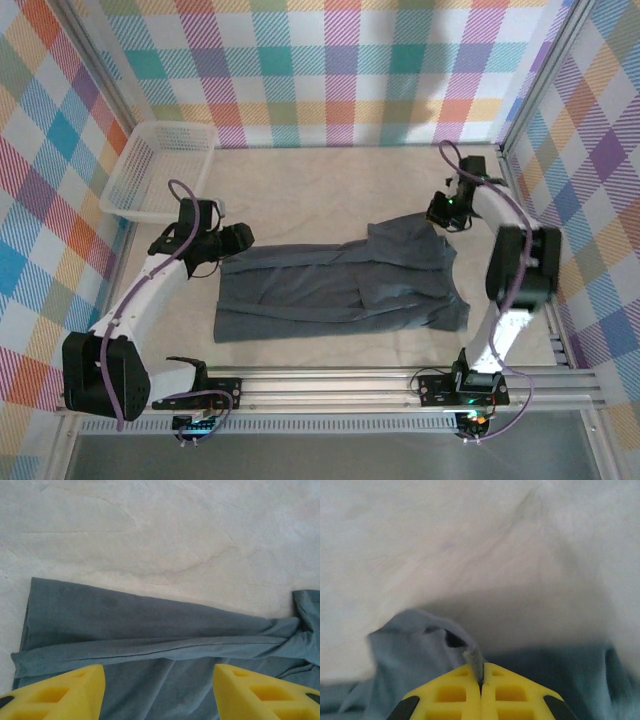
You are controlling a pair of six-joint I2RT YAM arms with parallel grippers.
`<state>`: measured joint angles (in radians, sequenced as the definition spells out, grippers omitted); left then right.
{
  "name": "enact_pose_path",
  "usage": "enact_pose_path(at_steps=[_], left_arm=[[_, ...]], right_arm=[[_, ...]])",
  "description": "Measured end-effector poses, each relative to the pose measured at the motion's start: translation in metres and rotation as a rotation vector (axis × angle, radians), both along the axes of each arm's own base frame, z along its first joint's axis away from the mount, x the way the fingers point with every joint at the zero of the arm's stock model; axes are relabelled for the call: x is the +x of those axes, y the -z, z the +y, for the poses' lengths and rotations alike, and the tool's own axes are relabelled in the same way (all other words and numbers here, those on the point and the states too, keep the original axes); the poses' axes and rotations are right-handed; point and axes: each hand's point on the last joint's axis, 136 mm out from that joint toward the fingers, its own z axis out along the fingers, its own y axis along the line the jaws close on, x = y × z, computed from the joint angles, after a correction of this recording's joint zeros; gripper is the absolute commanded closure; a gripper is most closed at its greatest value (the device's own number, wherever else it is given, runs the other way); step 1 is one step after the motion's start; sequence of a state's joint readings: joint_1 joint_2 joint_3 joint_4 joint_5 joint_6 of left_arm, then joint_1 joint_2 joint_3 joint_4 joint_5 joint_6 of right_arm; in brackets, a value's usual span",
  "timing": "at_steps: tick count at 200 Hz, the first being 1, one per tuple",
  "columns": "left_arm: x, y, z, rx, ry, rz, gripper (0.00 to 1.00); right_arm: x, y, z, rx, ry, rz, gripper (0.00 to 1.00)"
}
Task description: Fold the inside-out t-shirt
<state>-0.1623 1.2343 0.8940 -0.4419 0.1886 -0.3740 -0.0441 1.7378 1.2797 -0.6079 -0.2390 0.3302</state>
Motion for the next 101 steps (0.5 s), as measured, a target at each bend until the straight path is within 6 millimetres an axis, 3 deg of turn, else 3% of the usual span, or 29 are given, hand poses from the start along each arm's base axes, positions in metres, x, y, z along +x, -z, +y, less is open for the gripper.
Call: enact_pose_path(at_steps=[18,27,35,49,55,72,101], left_arm=[[0.001,0.004,0.000,0.006,-0.002,0.010,0.41],[0.001,0.005,0.001,0.011,-0.002,0.014,0.41],[0.001,0.006,0.001,0.015,-0.002,0.015,0.41],[0.001,0.006,0.000,0.018,0.001,0.014,0.41],[0.001,0.005,-0.001,0.019,0.003,0.013,0.41],[0.001,0.005,-0.002,0.019,0.006,0.012,0.41],[0.001,0.005,-0.002,0.019,0.010,0.011,0.37]], right_arm=[[-0.057,-0.029,0.003,0.011,0.027,-0.116,1.00],[-0.085,-0.031,0.003,0.018,0.050,-0.155,0.98],[-0.113,-0.026,0.003,0.024,0.077,-0.185,0.86],[-0.154,-0.010,0.003,0.045,0.129,-0.201,0.54],[-0.165,-0.005,0.003,0.051,0.146,-0.202,0.48],[-0.173,-0.010,0.000,0.048,0.176,-0.229,0.41],[-0.143,-0.047,0.008,0.102,0.157,-0.281,0.46]])
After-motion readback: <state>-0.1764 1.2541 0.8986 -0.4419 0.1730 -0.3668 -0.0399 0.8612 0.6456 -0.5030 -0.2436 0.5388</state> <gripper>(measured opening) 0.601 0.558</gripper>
